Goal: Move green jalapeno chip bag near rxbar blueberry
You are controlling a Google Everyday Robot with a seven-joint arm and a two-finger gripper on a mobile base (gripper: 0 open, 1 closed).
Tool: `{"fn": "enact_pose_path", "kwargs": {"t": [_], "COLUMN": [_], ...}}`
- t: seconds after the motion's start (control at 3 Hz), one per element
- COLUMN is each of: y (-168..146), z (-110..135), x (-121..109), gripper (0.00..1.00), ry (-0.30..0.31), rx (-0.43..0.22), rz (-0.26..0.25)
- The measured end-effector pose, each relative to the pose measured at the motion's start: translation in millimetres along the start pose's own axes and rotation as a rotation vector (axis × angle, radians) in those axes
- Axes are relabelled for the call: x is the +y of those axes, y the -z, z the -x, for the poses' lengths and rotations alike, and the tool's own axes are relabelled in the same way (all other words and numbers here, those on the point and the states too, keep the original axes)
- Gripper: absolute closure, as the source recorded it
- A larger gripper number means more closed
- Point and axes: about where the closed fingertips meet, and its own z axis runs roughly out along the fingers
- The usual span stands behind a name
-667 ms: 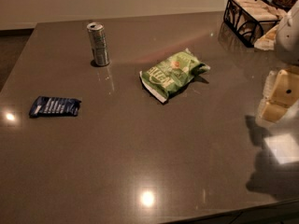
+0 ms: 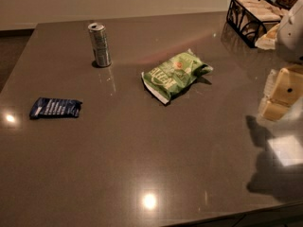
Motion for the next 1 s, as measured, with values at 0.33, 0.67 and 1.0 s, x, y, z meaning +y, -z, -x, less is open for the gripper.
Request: {"fn": "enact_pose_path", "kwargs": {"t": [0.33,0.67,1.0], "y": [-13.1,-43.7,-74.9], "z": [22.1,56.4,78.6], "x": [-18.2,-54.7,-90.5], "gripper": [0.00,0.00,0.00], "ry": [0.035,0.105,0.131], "rx": [-0.029,-0.042,-0.044], "rz": [0.001,-0.017,-0.020]}}
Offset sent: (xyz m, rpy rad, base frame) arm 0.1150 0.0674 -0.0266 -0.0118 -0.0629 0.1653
